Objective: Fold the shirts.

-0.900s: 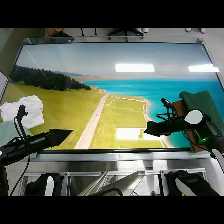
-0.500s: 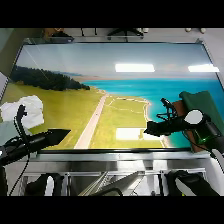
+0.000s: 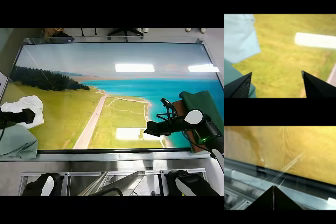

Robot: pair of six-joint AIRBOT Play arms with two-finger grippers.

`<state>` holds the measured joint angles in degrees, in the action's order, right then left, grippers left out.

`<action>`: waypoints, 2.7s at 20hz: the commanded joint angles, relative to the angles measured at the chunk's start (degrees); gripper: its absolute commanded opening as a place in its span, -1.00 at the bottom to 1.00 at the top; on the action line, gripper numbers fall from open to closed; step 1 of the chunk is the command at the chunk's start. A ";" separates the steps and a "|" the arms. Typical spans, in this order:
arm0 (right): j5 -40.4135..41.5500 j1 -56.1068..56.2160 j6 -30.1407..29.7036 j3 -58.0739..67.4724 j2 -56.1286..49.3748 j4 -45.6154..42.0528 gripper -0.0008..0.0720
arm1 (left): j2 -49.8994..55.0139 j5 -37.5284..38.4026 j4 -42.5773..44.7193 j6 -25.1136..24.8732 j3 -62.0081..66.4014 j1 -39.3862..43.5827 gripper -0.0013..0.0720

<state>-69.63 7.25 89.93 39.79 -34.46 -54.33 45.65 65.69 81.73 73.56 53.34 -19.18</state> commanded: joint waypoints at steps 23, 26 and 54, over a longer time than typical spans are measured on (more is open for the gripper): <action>2.82 0.04 0.04 -0.02 0.02 0.22 -0.92 | 36.54 9.42 11.93 6.25 39.58 9.62 -0.93; 2.97 0.04 0.02 -0.02 0.02 0.22 -0.92 | 29.99 11.98 -4.24 6.19 45.92 15.87 -0.93; 5.09 -12.33 -16.46 0.52 -15.41 7.08 0.03 | 23.28 -7.52 -29.70 0.39 -11.69 27.02 0.96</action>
<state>-69.04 -5.82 77.91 42.33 -46.44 -50.98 70.19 68.27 60.60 78.98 52.14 10.15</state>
